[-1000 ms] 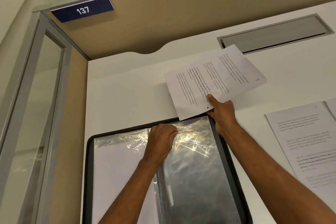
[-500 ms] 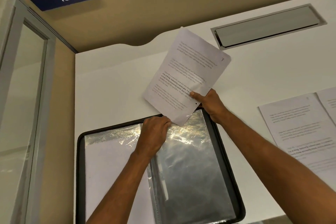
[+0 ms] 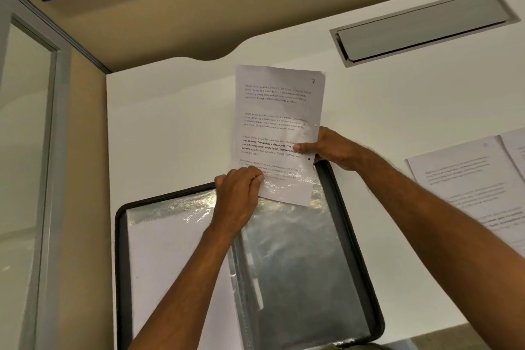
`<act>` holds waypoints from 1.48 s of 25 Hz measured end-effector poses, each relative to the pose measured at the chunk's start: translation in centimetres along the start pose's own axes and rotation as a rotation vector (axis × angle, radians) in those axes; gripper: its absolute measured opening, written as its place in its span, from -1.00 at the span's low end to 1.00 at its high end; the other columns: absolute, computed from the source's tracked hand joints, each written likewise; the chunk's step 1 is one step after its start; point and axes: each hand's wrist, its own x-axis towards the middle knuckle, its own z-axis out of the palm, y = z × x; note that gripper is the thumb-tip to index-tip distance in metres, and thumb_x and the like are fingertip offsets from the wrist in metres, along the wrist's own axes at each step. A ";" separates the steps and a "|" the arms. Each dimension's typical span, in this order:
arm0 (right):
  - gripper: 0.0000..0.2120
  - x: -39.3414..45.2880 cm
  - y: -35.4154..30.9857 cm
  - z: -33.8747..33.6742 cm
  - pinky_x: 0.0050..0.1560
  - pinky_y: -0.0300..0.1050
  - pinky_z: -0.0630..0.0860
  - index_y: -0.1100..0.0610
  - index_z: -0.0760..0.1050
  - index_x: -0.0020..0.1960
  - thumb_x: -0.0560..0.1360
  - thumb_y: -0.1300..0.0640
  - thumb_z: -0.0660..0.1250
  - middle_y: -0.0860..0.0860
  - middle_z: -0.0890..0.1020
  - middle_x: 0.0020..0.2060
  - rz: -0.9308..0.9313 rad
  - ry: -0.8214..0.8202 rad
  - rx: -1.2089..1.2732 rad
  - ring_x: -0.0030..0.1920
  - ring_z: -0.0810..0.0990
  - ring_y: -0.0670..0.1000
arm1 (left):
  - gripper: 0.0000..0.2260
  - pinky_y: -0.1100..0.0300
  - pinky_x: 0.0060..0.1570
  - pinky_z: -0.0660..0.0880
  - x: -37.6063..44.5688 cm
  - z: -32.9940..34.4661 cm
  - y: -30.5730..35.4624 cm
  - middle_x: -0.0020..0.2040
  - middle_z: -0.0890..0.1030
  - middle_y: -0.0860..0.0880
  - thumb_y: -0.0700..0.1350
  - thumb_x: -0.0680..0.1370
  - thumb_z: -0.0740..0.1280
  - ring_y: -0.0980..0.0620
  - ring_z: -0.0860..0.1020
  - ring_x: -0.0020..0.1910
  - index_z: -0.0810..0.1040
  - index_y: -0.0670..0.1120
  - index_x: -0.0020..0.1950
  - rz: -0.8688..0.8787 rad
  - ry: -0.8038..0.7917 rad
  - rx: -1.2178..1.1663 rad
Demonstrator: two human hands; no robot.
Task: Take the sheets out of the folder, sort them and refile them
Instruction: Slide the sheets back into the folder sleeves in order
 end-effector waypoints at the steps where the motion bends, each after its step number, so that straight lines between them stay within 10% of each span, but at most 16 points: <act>1: -0.72 0.2 -0.1 -0.3 -0.09 -0.12 0.69 0.04 0.57 0.24 0.59 0.27 0.42 -0.05 0.76 0.05 0.014 -0.017 -0.022 0.06 0.75 0.02 | -0.83 0.13 -0.01 0.10 0.1 -0.2 -0.2 -0.08 0.59 0.20 -0.03 0.71 0.21 0.13 0.46 -0.07 0.58 0.09 0.01 -0.023 -0.008 -0.015; 11: -0.55 2.1 -0.4 -1.7 0.08 0.03 0.70 0.11 0.50 0.42 0.56 0.19 0.47 0.07 0.71 0.22 0.119 -0.182 -0.252 0.18 0.71 0.11 | -0.58 0.03 0.02 0.13 0.6 -2.8 -4.3 -0.19 0.45 0.07 0.10 0.70 0.18 0.02 0.41 -0.06 0.35 0.09 -0.36 -0.220 0.003 0.191; 18: -0.58 3.2 -1.5 -0.8 0.25 -0.04 0.63 0.12 0.57 0.39 0.56 0.11 0.50 0.02 0.73 0.19 0.240 -0.413 -0.586 0.20 0.70 0.09 | -0.80 0.17 0.06 0.52 3.1 -3.3 -4.0 -0.01 0.62 0.16 -0.02 0.67 0.34 0.10 0.61 0.01 0.52 0.01 0.28 -0.599 0.027 -0.631; 21: -0.60 3.2 -2.4 0.1 0.20 -0.16 0.63 0.08 0.57 0.38 0.56 0.11 0.50 -0.05 0.72 0.18 0.196 -0.388 -0.624 0.16 0.71 0.00 | -0.80 0.13 0.03 0.60 4.1 -3.2 -4.3 0.03 0.67 -0.01 -0.11 0.64 0.39 0.02 0.65 -0.02 0.56 -0.15 0.22 -0.713 0.082 -0.802; 26: -0.73 3.9 -3.2 0.0 0.13 -0.17 0.65 0.08 0.61 0.31 0.65 0.04 0.38 -0.07 0.72 0.16 0.026 -0.073 -0.445 0.07 0.73 -0.08 | -0.89 0.24 -0.12 0.62 3.9 -3.3 -5.4 -0.01 0.74 -0.07 -0.20 0.62 0.40 0.06 0.69 -0.12 0.65 -0.25 0.04 -0.698 -0.068 -0.830; 37: -0.49 4.5 -2.8 -0.1 0.33 0.13 0.56 0.12 0.58 0.25 0.45 -0.17 0.53 0.10 0.72 0.11 0.282 -0.353 -0.913 0.17 0.68 0.16 | -0.82 0.21 -0.12 0.48 4.1 -3.3 -5.1 -0.14 0.62 -0.13 -0.15 0.61 0.43 0.00 0.57 -0.20 0.55 -0.21 -0.12 -0.638 -0.064 -0.857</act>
